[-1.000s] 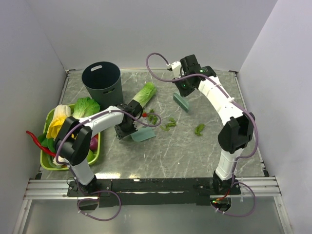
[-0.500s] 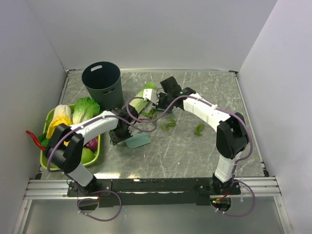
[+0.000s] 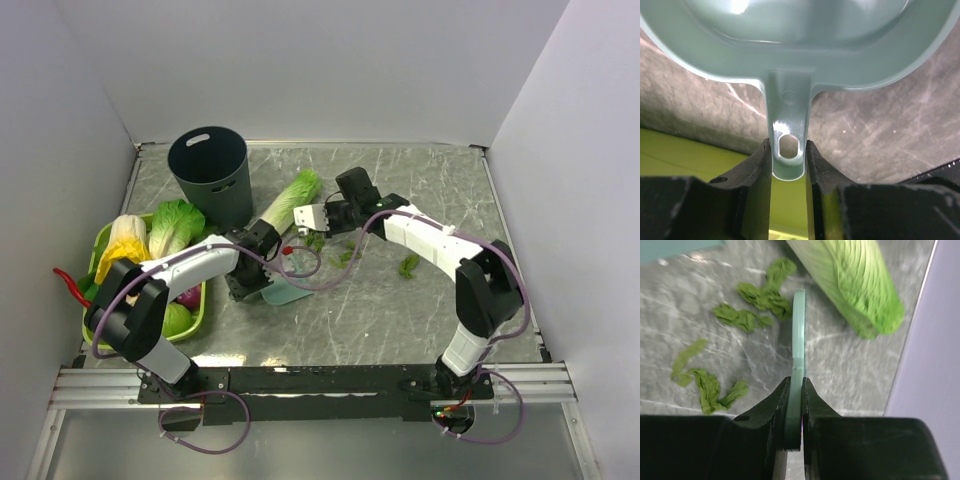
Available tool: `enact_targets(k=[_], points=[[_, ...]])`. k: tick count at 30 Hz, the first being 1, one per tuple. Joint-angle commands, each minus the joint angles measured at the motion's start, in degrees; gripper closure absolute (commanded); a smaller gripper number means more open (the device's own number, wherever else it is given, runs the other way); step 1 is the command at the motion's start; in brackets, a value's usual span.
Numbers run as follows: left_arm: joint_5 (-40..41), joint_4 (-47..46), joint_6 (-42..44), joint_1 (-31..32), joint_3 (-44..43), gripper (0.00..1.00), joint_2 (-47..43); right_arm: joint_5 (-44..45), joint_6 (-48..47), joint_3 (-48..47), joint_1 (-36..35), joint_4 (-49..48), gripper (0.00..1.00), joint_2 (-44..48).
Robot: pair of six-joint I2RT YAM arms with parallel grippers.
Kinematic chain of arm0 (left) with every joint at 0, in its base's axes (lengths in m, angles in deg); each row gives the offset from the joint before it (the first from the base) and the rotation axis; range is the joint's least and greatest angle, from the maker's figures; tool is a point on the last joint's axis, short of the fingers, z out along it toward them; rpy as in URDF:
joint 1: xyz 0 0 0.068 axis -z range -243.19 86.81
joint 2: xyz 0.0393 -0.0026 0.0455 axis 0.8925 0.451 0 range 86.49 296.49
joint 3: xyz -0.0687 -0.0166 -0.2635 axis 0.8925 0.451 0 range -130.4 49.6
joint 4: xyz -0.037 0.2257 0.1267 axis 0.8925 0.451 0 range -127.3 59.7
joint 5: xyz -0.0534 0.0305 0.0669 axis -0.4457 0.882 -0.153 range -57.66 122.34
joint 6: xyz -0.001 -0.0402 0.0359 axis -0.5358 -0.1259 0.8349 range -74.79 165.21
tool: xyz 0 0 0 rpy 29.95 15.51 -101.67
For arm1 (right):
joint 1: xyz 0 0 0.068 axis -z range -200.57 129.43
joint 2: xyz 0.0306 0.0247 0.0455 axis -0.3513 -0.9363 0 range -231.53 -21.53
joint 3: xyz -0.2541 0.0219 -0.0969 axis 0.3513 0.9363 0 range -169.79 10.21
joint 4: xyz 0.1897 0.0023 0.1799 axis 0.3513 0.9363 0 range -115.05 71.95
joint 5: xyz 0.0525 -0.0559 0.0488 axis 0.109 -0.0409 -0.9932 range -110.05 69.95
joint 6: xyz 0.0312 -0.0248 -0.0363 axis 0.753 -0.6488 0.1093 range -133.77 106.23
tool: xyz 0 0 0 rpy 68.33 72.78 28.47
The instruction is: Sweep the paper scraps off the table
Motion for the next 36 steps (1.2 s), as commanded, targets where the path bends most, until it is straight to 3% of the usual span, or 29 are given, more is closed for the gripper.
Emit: enact_targets(k=[1,3,8,14,18,28,31,36], points=[[-1.63,-4.98,1.55,0.15,2.82,0.78,-3.44,-9.20,-8.08,1.78,-0.17,-3.16,1.00,6.10],[-1.45,-6.21,2.52,0.15,4.14,0.64,-4.59,-10.69,-9.32,2.05,-0.35,-2.20,1.00,6.10],[-2.24,-10.00,3.84,-0.73,8.54,0.51,-8.89,-11.67,-15.12,2.40,-0.09,2.37,1.00,6.28],[-6.45,-11.58,4.89,-4.59,10.74,0.49,-11.18,-11.76,-19.87,4.94,0.18,3.87,1.00,7.33],[-9.71,-11.84,6.12,-6.70,11.09,0.54,-12.85,-10.88,-22.16,5.56,0.09,6.67,1.00,8.30],[-10.86,-10.18,5.34,-6.79,10.39,0.81,-13.73,-9.21,-26.99,10.39,0.97,21.44,1.00,20.86],[-10.68,-9.48,5.25,-6.79,10.13,0.88,-13.91,-9.30,-24.11,11.80,1.76,22.33,1.00,25.43],[-10.59,-8.42,5.42,-6.79,9.51,0.99,-14.61,-8.16,-8.74,10.14,3.16,20.49,1.00,29.39]])
